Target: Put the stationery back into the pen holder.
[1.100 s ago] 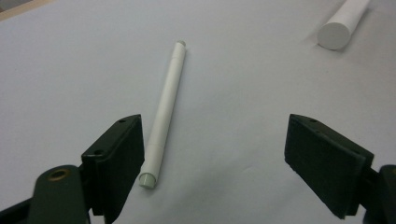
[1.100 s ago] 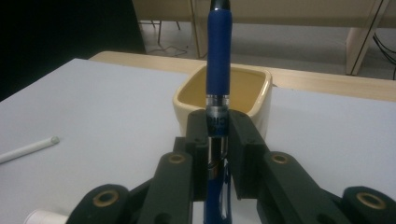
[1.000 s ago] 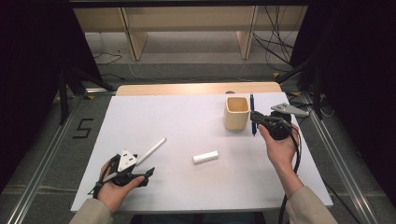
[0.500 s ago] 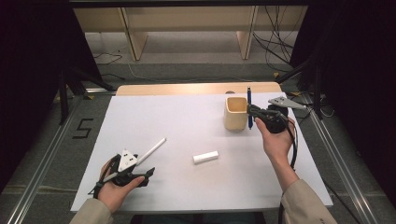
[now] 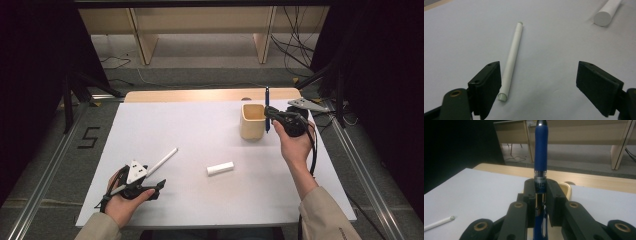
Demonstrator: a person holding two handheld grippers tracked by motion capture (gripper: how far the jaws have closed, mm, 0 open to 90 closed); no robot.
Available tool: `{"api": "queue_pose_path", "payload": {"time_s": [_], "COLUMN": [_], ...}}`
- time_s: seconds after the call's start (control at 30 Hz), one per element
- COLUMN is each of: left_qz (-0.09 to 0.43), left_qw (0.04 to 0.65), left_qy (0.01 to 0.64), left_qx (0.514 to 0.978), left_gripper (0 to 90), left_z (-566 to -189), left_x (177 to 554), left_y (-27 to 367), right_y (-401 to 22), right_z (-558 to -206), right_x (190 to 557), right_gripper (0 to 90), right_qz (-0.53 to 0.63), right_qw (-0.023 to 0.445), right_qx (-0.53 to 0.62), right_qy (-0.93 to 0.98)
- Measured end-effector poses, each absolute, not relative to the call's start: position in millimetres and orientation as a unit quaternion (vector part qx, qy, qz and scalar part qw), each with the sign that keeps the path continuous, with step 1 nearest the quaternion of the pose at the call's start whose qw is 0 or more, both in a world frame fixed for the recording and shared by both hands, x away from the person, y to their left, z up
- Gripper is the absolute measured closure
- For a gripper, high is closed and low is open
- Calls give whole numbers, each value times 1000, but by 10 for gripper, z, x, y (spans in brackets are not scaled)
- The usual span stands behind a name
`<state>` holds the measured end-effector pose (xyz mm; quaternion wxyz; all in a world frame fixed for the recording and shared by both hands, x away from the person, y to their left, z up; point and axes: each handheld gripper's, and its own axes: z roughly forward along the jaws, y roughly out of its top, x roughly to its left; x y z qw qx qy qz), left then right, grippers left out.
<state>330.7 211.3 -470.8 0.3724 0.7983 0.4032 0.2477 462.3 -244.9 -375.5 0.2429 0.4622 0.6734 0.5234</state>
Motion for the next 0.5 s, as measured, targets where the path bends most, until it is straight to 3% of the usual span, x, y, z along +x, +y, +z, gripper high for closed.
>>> {"api": "queue_pose_path", "payload": {"time_s": [0.5], "left_qz": [248], "left_qw": [372], "left_qy": [404], "left_qx": [798], "left_gripper": [202], "left_z": [-4710], "left_x": [3306], "left_y": [2113], "right_y": [-2431], "right_z": [-3661], "right_x": [4810], "right_gripper": [797], "right_qz": [537], "right_qw": [251], "right_qx": [462], "right_qy": [660]}}
